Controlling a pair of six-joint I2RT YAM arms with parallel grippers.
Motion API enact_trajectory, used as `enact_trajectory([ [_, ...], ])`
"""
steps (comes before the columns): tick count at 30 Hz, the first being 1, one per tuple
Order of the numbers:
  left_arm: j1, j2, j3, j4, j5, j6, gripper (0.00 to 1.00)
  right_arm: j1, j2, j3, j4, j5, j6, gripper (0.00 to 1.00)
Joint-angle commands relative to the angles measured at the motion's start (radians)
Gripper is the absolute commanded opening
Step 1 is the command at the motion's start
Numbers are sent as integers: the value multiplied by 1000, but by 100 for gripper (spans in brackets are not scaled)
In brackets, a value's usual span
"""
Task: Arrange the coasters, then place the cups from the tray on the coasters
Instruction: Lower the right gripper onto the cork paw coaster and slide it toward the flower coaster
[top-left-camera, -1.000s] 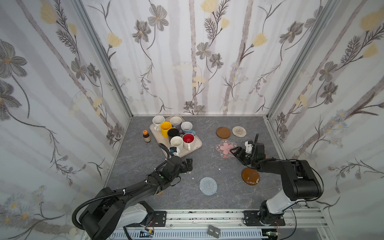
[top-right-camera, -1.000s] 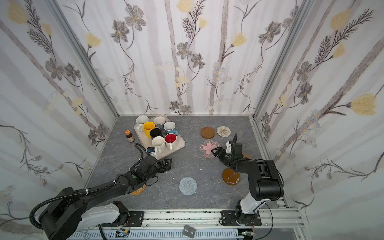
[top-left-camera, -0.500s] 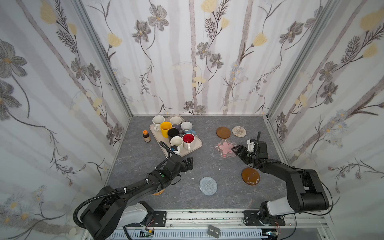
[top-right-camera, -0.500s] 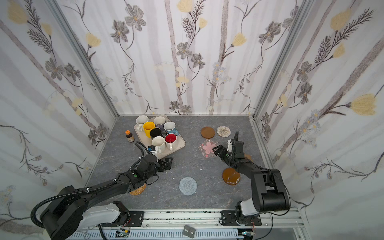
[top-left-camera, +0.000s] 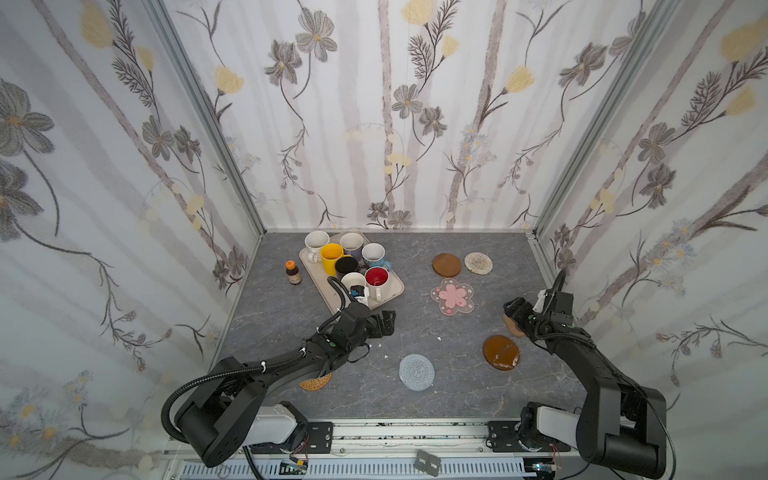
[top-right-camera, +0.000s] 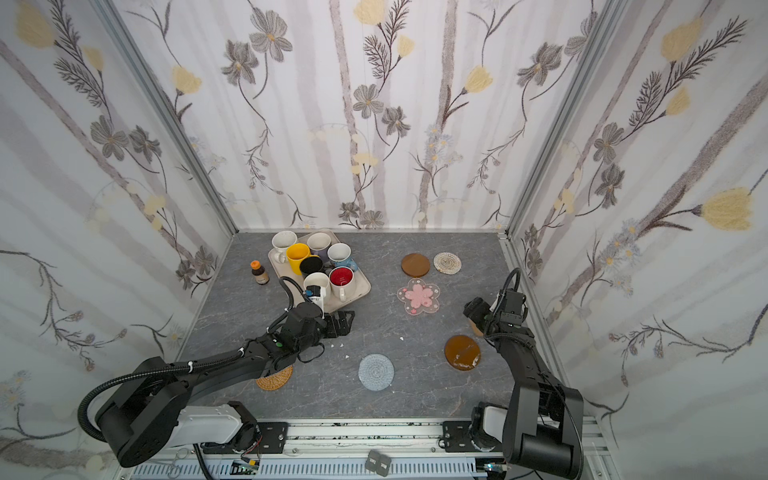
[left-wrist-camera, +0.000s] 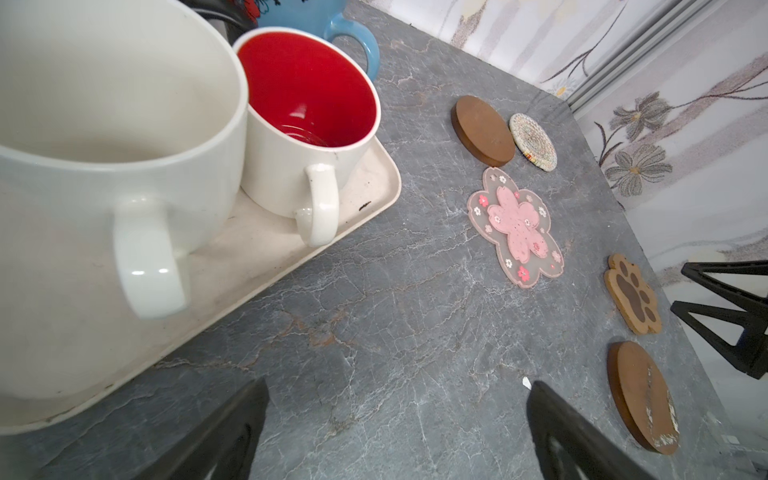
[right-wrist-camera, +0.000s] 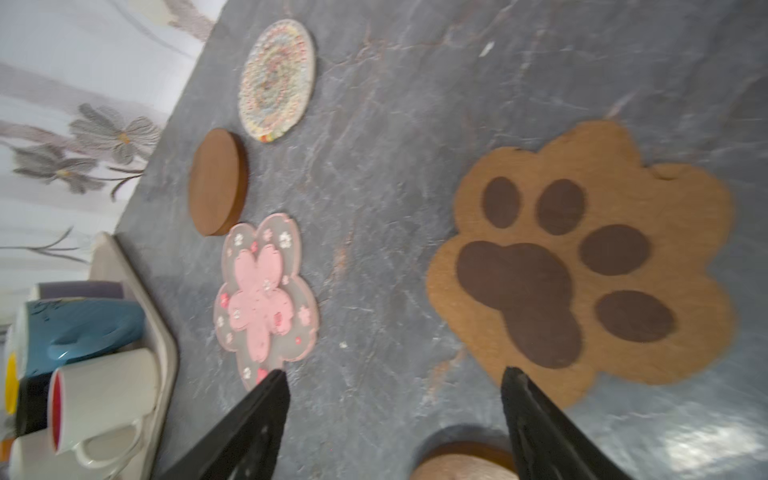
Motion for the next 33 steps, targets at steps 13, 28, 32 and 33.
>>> enact_trajectory([
  [13, 0, 12, -12, 72, 77, -10, 100, -139, 107, 9, -38, 38, -69, 91],
  [28, 3, 9, -22, 73, 65, -1, 100, -123, 273, 72, 48, 15, -13, 90],
  [32, 3, 9, -22, 72, 65, -1, 100, -80, 299, 88, 58, 19, 0, 89],
  [33, 5, 8, -24, 73, 64, -1, 100, -68, 301, 92, 59, 23, 4, 89],
])
